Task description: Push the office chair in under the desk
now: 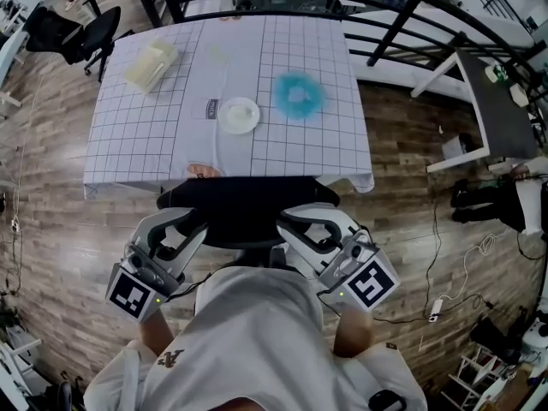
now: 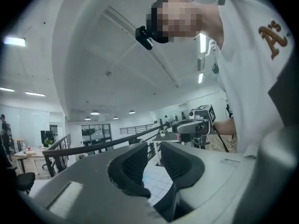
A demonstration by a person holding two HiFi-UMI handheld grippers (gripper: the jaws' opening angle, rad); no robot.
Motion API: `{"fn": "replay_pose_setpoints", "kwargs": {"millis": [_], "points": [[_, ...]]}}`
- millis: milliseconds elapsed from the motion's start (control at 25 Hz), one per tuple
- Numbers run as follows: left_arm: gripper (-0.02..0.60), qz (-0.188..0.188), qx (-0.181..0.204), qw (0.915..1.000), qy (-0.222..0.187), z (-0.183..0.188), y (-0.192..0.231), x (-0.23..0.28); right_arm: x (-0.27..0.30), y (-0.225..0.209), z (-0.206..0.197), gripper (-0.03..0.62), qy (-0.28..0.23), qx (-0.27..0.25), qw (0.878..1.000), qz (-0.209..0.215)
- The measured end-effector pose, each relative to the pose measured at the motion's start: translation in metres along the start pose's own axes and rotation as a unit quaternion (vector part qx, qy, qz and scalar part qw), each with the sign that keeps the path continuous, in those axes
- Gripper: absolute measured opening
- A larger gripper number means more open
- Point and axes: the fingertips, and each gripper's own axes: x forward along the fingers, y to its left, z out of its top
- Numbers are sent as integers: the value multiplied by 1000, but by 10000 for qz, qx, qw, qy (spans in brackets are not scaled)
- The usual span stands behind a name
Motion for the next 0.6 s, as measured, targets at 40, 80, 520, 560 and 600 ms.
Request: {"fn": "replay_pose_setpoints", "kwargs": {"millis": [40, 80, 520, 560, 600], "points": [[78, 74, 5, 10000, -16, 1, 3, 1, 3, -4, -1, 28, 41, -23, 9999, -117], [47, 156, 1, 9999, -16, 1, 7, 3, 5, -7, -3, 23, 74, -23, 9998, -201], [2, 457, -410, 9979, 206, -19, 19, 13, 23, -7, -27, 3, 308, 486, 9976, -390], [2, 454, -441, 9978, 221, -21, 19, 13, 23, -7, -29, 3, 320, 531, 9973, -394], [2, 456, -463, 9976, 232, -23, 19, 14, 23, -7, -30, 3, 325, 568, 9971, -391]]}}
